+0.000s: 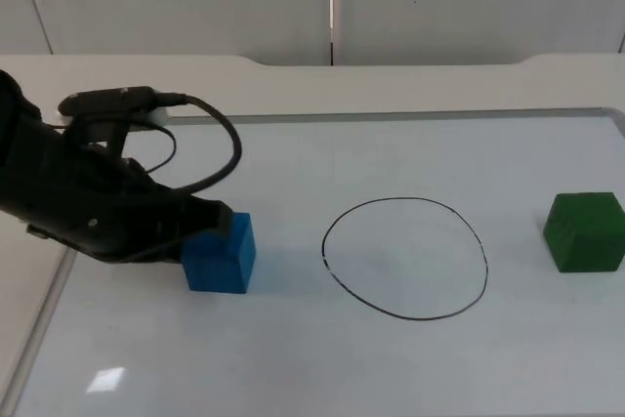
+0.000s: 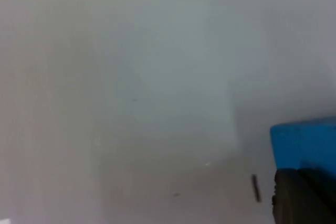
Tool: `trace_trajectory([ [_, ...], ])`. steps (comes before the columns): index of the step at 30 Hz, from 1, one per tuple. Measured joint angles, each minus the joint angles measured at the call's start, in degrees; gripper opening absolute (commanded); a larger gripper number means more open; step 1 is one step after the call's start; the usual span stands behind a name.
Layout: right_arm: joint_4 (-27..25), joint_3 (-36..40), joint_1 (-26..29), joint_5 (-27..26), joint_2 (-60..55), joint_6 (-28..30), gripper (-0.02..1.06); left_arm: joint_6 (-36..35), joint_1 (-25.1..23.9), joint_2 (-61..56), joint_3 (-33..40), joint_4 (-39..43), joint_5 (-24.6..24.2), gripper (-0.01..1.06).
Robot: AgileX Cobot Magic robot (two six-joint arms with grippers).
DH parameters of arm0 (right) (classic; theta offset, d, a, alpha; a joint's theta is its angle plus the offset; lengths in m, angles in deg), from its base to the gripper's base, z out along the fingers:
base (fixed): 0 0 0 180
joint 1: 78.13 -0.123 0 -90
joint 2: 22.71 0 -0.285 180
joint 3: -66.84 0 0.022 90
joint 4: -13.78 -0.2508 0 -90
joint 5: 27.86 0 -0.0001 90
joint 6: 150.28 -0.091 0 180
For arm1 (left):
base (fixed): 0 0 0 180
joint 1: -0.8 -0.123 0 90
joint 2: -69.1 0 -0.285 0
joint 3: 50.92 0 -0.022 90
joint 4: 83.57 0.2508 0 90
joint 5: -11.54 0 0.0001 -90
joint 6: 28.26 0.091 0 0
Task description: Push the two cubes into the marked area.
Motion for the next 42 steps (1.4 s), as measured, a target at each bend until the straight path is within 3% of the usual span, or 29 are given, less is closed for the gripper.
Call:
trace_trajectory([
  [21, 0.0, 0.0, 0.0, 0.0, 0.0, 0.0, 1.05, 0.0, 1.5, 0.0, 0.0, 0.1, -2.2, 0.00],
  [28, 0.0, 0.0, 0.0, 0.0, 0.0, 0.0, 1.05, -4.2, 1.5, 0.3, 0.1, 5.1, -6.3, 0.00],
  [42, 0.0, 0.0, 0.0, 0.0, 0.0, 0.0, 1.05, -9.5, 1.5, 0.9, 0.2, 12.2, -7.2, 0.00],
])
